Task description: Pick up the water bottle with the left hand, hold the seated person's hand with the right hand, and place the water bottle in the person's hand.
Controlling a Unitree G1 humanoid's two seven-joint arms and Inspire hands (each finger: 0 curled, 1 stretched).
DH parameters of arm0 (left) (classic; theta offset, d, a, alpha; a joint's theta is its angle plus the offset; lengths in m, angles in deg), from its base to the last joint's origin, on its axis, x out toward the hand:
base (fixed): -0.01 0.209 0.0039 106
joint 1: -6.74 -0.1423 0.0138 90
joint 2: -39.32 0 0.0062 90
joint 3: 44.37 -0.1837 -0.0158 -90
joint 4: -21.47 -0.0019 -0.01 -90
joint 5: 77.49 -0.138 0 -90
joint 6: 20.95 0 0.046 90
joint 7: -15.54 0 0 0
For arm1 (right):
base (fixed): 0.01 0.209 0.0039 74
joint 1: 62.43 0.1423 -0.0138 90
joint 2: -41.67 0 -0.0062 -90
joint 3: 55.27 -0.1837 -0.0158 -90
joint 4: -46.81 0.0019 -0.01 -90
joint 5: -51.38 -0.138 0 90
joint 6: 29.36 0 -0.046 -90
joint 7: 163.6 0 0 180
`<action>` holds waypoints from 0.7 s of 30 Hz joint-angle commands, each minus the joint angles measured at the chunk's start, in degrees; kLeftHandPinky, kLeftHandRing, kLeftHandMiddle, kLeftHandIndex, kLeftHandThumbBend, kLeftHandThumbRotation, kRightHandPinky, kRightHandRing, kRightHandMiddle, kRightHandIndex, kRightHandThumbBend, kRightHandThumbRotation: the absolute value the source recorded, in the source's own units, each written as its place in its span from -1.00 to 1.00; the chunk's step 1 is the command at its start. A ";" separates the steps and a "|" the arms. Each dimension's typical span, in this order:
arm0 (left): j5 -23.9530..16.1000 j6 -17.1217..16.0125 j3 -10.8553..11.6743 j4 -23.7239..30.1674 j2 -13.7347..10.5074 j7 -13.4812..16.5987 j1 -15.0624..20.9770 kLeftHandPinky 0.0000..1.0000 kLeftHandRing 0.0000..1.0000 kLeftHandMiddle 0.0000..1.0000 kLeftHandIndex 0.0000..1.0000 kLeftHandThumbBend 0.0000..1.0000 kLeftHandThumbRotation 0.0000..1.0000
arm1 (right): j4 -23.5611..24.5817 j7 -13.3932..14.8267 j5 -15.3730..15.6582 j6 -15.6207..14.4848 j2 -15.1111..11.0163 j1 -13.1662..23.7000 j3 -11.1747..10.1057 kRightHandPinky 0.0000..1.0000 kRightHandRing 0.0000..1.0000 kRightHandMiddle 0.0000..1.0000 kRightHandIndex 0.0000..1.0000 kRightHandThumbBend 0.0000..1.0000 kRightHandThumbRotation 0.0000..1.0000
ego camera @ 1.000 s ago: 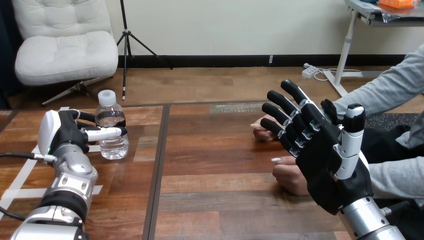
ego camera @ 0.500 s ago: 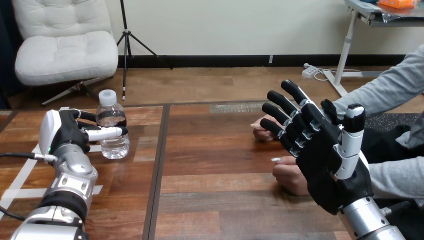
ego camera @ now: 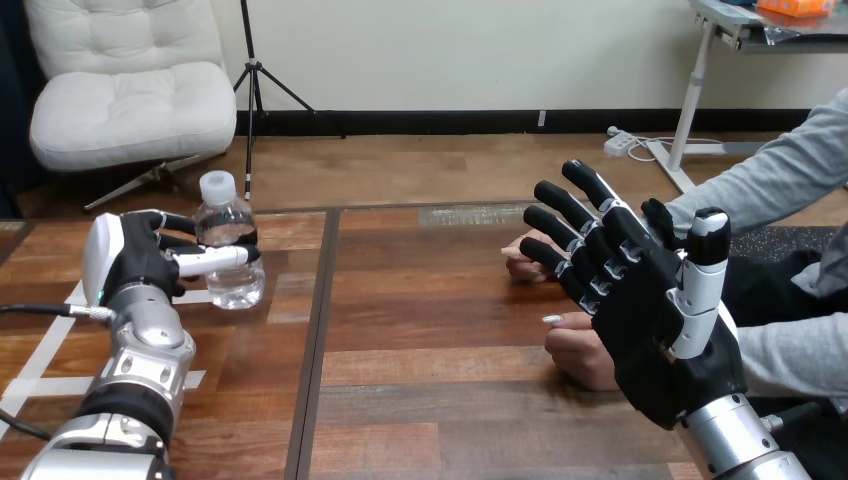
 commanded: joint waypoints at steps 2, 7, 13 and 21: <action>0.85 -3.10 0.79 3.79 -0.66 -0.84 1.66 -0.40 -0.30 -0.18 -0.03 0.47 -1.00 | 1.01 -0.24 -0.13 0.91 -0.39 2.42 -0.37 0.78 0.84 0.84 0.92 0.95 1.00; 1.67 -3.42 1.08 5.27 -0.50 -1.65 1.23 -0.41 -0.31 -0.19 -0.02 0.45 -1.00 | 0.54 -0.36 0.33 1.23 -0.61 2.68 -0.36 0.78 0.84 0.85 0.92 0.95 1.00; 2.66 -4.47 1.52 6.18 -0.53 -2.68 0.47 -0.41 -0.30 -0.17 -0.03 0.45 -1.00 | -0.19 -0.14 1.30 1.28 -0.91 3.09 -0.39 0.79 0.84 0.84 0.91 0.96 1.00; 2.70 -5.21 1.37 9.86 -0.41 -3.23 -1.42 -0.37 -0.27 -0.13 -0.01 0.46 -1.00 | -1.11 0.30 2.57 0.48 -1.30 3.81 -0.52 0.80 0.84 0.83 0.88 0.97 1.00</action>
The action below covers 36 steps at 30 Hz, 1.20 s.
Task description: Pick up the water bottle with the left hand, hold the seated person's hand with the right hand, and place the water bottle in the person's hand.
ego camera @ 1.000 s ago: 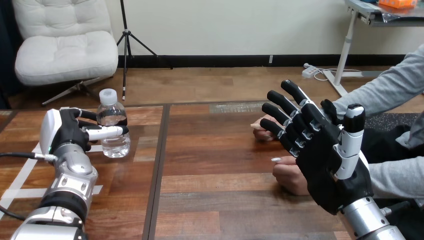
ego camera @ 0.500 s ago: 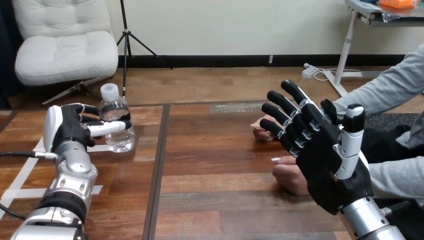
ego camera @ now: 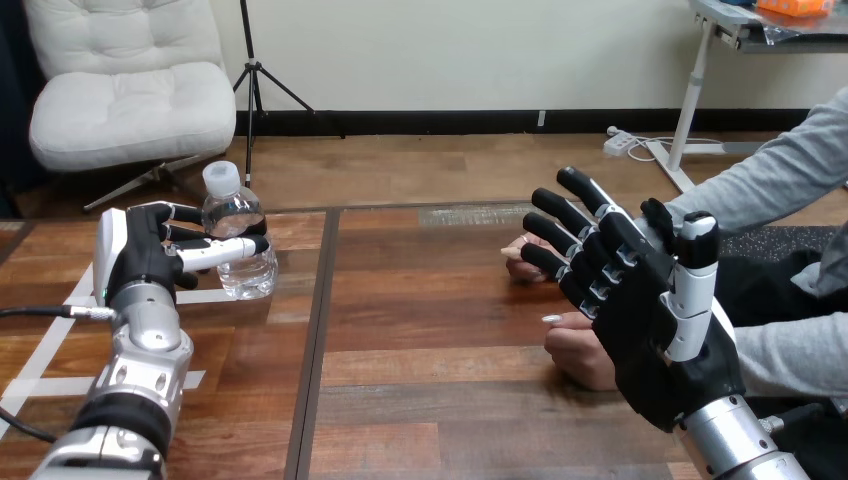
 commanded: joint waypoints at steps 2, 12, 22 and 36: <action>0.41 -2.90 0.56 7.10 -0.36 -0.36 0.30 -0.37 -0.26 -0.13 -0.01 0.46 -1.00 | -1.24 -0.03 0.90 0.72 -1.34 4.07 -0.54 0.81 0.85 0.83 0.88 0.97 1.00; 1.76 -1.97 1.34 14.87 0.23 -1.89 -3.44 -0.34 -0.23 -0.11 -0.02 0.44 -1.00 | -6.32 -0.08 4.81 3.95 -2.34 6.29 -0.89 0.88 0.87 0.83 0.87 0.94 1.00; 2.86 -0.30 1.95 24.71 0.68 -4.26 -8.40 -0.31 -0.21 -0.09 -0.07 0.41 -1.00 | -15.08 0.46 10.81 11.84 -4.46 9.91 -1.09 0.86 0.81 0.78 0.77 0.83 1.00; 2.86 3.73 1.88 37.50 1.23 -6.35 -14.46 -0.30 -0.19 -0.09 -0.08 0.41 -1.00 | -28.37 4.55 22.64 26.78 -9.43 15.41 -0.24 0.64 0.71 0.71 0.69 0.71 0.99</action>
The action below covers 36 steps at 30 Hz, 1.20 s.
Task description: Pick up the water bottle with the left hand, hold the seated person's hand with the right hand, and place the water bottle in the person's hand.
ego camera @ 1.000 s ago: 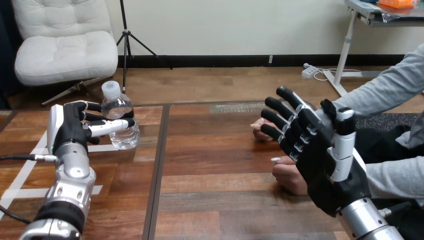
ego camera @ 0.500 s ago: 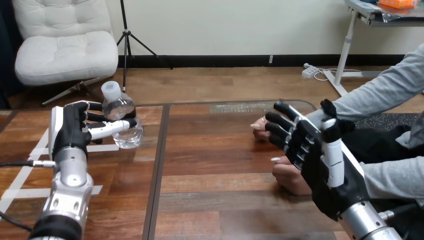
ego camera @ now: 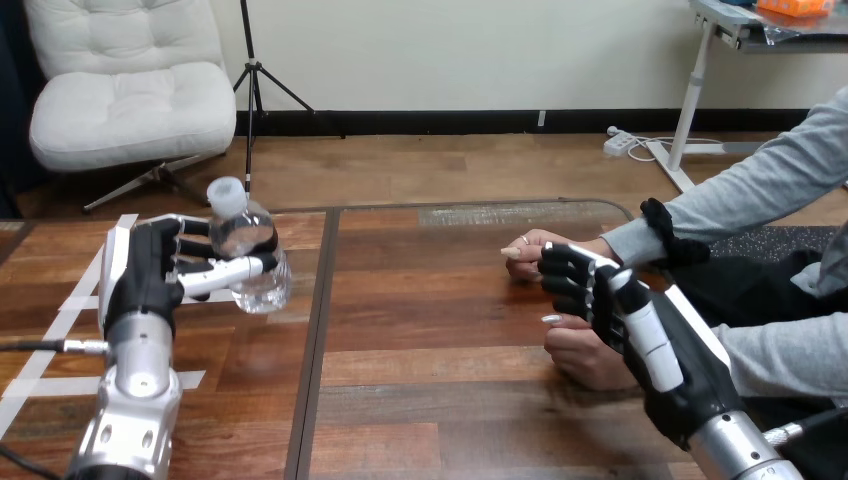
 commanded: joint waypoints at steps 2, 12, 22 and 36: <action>0.86 1.24 0.67 16.19 0.66 -1.51 -0.57 -0.30 -0.19 -0.09 -0.08 0.41 -1.00 | -9.26 3.36 7.86 13.17 -5.43 11.62 0.13 0.63 0.70 0.71 0.68 0.68 0.99; 0.58 3.65 0.26 22.80 0.92 -3.48 -3.95 -0.33 -0.21 -0.11 -0.10 0.39 -1.00 | -14.19 6.57 14.56 16.02 -9.21 14.80 0.98 0.57 0.67 0.69 0.67 0.78 0.85; 0.13 6.99 -0.11 29.25 1.33 -5.78 -6.98 -0.34 -0.21 -0.11 -0.09 0.39 -1.00 | -17.94 8.89 20.26 18.39 -12.72 17.80 2.31 0.53 0.66 0.69 0.67 0.92 0.65; -0.27 8.83 -0.22 34.35 1.15 -8.86 -9.57 -0.34 -0.20 -0.12 -0.11 0.42 -1.00 | -23.12 12.38 26.36 21.90 -15.70 21.84 3.85 0.40 0.59 0.67 0.65 0.84 0.44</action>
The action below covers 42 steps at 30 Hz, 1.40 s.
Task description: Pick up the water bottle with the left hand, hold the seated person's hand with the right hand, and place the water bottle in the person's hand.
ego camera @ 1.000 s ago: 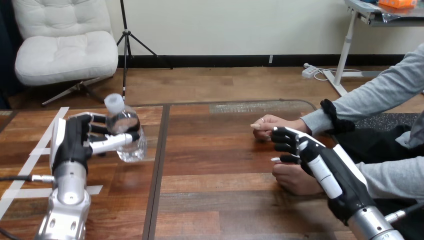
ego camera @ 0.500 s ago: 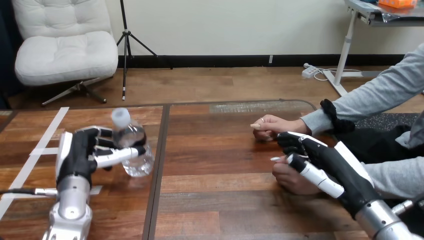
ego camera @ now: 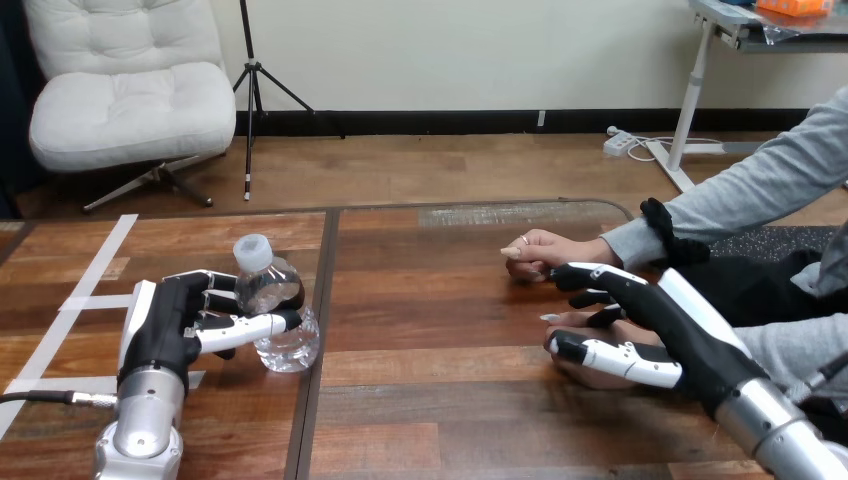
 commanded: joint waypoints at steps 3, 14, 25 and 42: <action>-0.44 -0.19 -0.17 15.42 -1.16 -2.09 3.89 -0.34 -0.20 -0.12 -0.11 0.42 -1.00 | -5.12 4.67 3.94 5.85 -4.62 12.22 1.65 0.40 0.58 0.66 0.65 0.85 0.40; -0.01 0.13 0.31 17.45 -1.09 -3.86 2.70 -0.35 -0.22 -0.13 -0.11 0.41 -1.00 | -6.38 6.67 7.23 6.50 -5.89 14.48 2.41 0.40 0.59 0.66 0.64 0.96 0.37; -0.03 1.20 0.72 18.81 -0.53 -4.26 2.17 -0.37 -0.24 -0.14 -0.11 0.43 -1.00 | -10.64 9.16 10.02 8.12 -7.62 17.60 4.19 0.38 0.59 0.65 0.64 0.99 0.39; 0.06 2.63 0.87 21.14 -0.33 -4.93 1.45 -0.38 -0.25 -0.15 -0.12 0.41 -1.00 | -20.02 12.61 13.09 10.33 -10.17 22.99 7.71 0.44 0.65 0.70 0.67 1.00 0.34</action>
